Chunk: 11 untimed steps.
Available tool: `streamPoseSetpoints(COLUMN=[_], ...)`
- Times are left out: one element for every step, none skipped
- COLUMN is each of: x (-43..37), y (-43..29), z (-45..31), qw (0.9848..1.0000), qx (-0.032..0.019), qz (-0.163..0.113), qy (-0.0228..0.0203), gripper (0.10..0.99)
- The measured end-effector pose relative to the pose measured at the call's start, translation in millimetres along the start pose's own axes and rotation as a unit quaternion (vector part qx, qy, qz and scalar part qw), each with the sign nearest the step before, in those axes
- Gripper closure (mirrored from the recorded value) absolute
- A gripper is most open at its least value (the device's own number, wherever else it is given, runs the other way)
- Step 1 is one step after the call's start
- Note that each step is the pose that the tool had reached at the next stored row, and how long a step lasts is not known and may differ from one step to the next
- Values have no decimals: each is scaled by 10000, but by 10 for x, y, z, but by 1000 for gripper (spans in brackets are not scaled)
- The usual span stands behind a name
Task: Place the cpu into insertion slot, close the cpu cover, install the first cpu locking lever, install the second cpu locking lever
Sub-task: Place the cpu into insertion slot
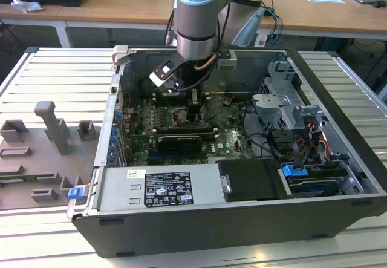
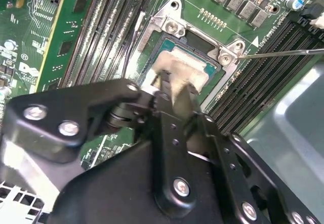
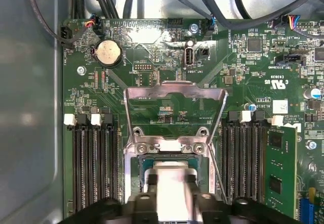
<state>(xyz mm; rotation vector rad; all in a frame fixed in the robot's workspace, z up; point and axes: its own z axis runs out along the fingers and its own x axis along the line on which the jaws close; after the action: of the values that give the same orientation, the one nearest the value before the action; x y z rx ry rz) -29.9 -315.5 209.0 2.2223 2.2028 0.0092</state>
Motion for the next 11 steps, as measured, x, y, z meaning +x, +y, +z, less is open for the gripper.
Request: streamPoseSetpoints(x=[-1,0,-1,-1,-1,-1,-1,-1,-1,-1,-2], y=[0,0,0,0,0,0,0,0,0,0,0], z=[-9,-12,-13,-13,-13,-13,-13,-13,-13,-13,-13], qw=[10000,10000,10000,10000,10000,10000,10000,10000,10000,10000,10000], qx=[0,0,0,0,1,0,0,1,0,0,0], qz=[0,0,-1,-1,-1,-1,0,0,0,0,-1], qy=[-1,1,-5,-7,-8,-9,-10,-11,-12,-16,-16], gripper=[800,980,980,980,980,980,969,914,914,792,792])
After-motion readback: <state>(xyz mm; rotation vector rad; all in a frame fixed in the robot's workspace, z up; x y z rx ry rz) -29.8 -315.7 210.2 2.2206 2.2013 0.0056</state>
